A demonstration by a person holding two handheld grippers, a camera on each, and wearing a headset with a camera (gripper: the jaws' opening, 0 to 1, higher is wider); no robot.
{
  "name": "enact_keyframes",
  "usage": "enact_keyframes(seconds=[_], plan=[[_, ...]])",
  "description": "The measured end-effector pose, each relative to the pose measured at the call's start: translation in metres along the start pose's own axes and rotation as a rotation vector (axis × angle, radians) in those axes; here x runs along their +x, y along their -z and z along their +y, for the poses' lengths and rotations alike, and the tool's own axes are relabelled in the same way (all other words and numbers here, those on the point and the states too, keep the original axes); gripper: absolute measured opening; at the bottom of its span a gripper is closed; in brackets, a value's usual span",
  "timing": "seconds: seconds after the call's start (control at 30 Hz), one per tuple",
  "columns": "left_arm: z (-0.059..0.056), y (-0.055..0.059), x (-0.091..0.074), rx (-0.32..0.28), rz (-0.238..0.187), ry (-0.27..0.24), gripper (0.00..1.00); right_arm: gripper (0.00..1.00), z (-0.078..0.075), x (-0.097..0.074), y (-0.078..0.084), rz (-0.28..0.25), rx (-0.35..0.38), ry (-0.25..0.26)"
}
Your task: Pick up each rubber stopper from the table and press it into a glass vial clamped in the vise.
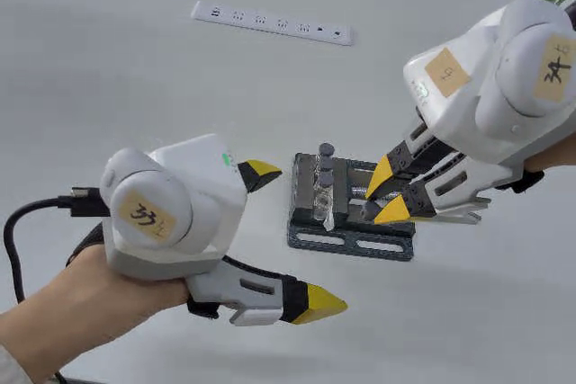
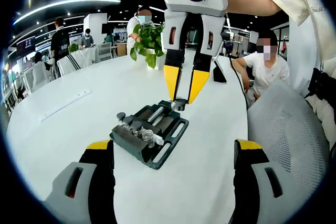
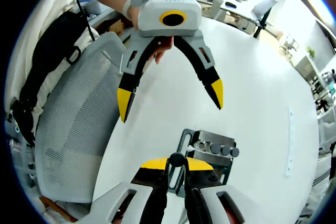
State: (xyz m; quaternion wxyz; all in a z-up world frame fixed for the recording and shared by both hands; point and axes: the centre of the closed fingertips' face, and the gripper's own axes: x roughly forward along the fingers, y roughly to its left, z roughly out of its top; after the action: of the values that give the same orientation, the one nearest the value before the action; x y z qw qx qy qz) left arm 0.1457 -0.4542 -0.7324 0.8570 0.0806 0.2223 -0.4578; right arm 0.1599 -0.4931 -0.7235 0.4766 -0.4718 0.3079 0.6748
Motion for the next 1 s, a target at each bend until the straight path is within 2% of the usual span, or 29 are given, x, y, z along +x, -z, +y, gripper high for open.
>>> enact_keyframes(seconds=[0.07, 0.17, 0.47, 0.77, 1.0], plan=[[0.004, 0.001, -0.001, -0.007, -0.004, -0.018, 0.99, 0.06, -0.005, 0.002, 0.001, 0.012, -0.015, 0.007], [0.01, 0.007, -0.003, -0.03, 0.014, -0.031, 0.99, 0.06, -0.016, 0.006, 0.002, 0.016, -0.029, 0.011], [0.017, 0.009, -0.007, -0.041, 0.013, -0.054, 0.99, 0.06, -0.034, 0.015, -0.001, 0.032, -0.091, 0.009], [0.022, 0.01, -0.01, -0.055, -0.003, -0.081, 0.99, 0.06, -0.037, 0.032, -0.002, 0.061, -0.155, -0.02], [0.023, 0.013, -0.013, -0.07, -0.003, -0.093, 0.97, 0.06, -0.039, 0.039, -0.002, 0.074, -0.192, -0.011]])
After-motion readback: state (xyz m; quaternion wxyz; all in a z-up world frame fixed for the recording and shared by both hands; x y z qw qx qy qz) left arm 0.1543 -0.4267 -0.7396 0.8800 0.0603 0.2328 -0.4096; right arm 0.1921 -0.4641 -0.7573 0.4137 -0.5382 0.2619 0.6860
